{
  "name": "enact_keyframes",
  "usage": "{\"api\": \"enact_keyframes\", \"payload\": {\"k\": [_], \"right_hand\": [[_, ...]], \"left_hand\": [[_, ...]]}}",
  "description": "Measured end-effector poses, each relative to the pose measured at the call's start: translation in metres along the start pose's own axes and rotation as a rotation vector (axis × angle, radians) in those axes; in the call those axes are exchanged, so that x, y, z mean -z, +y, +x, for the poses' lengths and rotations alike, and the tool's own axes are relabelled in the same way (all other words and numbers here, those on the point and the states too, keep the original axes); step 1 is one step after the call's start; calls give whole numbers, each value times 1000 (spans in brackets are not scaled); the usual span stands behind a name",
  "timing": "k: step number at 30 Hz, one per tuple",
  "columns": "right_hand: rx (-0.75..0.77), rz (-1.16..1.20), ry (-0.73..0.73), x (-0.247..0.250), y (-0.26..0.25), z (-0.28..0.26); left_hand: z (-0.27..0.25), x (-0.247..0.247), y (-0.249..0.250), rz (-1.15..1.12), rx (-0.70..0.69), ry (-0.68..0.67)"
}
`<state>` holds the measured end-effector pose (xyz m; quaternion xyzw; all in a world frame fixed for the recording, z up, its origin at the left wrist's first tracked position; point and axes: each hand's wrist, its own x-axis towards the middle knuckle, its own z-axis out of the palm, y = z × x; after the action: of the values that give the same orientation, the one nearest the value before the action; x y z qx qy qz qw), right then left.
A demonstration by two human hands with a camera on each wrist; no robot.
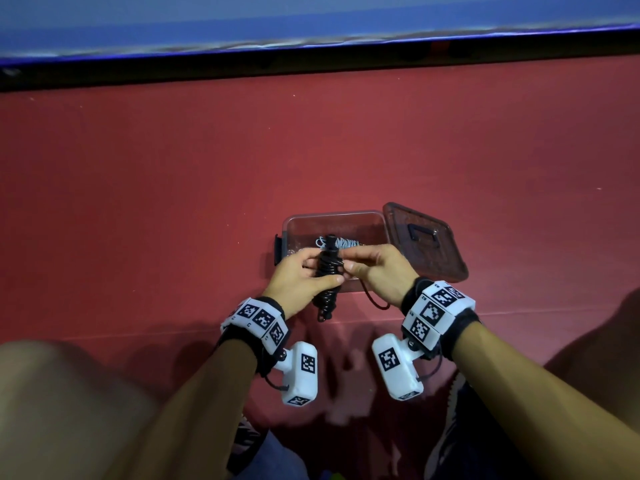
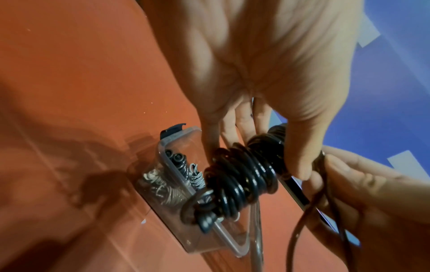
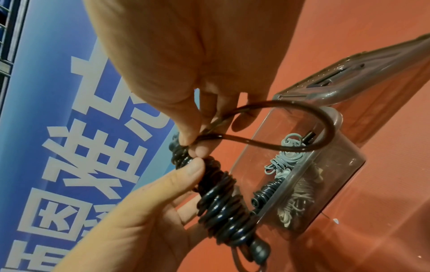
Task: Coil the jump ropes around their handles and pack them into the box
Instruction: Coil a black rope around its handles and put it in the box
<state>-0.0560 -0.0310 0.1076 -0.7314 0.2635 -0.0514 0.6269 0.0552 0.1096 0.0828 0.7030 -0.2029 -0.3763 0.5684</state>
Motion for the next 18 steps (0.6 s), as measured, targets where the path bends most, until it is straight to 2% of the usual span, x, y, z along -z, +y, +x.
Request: {"api": "enact_keyframes", "payload": {"k": [2, 9, 13, 18], "right_hand": [[10, 5, -3, 1, 1, 2], [9, -112, 81, -2, 10, 6], [25, -64, 73, 2, 13, 7], [52, -13, 49, 4, 10, 7]], "left_hand": [[2, 2, -1, -14, 28, 7], [-1, 4, 5, -137, 148, -103], [-5, 2, 8, -117, 123, -178], [-3, 1, 6, -65, 52, -110]]}}
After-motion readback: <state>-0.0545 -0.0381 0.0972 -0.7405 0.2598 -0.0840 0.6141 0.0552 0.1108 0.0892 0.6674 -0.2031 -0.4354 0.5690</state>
